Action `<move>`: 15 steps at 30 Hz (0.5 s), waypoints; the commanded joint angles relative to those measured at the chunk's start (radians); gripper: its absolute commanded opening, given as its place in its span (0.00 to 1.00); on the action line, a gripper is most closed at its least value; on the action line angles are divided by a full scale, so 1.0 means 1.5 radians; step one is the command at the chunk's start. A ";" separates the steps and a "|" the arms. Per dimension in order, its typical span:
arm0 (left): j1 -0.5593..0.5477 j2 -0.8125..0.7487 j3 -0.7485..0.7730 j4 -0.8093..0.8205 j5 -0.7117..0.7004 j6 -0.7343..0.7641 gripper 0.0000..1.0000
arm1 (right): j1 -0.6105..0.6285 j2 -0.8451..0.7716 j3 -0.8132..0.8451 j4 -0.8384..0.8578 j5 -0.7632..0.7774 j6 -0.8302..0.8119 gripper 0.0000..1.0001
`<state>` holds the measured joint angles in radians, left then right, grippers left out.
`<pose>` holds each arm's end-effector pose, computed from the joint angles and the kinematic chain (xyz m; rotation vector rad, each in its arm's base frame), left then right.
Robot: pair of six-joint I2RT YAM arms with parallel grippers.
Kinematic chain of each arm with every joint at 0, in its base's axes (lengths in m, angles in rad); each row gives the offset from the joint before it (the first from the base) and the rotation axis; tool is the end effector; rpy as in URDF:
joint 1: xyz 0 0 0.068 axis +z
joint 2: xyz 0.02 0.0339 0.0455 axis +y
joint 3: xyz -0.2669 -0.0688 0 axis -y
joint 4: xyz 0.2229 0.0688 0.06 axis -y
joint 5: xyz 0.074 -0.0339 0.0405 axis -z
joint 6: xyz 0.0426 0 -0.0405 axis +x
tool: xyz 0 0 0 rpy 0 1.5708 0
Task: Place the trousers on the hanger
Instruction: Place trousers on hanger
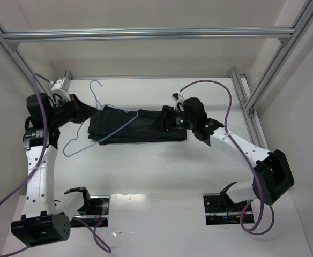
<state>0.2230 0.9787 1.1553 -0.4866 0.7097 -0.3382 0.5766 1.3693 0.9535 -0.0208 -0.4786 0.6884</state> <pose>0.1828 0.0130 0.4008 -0.0309 1.8684 -0.7431 0.2375 0.1778 0.2926 -0.2156 2.1877 1.2453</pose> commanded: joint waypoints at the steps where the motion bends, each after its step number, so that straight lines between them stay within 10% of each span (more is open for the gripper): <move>1: -0.020 -0.019 -0.056 0.137 -0.013 -0.048 0.04 | 0.002 -0.009 0.000 -0.003 0.068 0.026 0.76; 15: -0.114 0.056 -0.192 0.502 -0.150 -0.158 0.04 | 0.069 0.210 0.104 0.185 -0.052 0.192 0.84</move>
<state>0.1013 1.0489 0.8814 -0.0097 0.5213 -0.5121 0.6346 1.5990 0.9974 0.0799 -0.4808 0.8886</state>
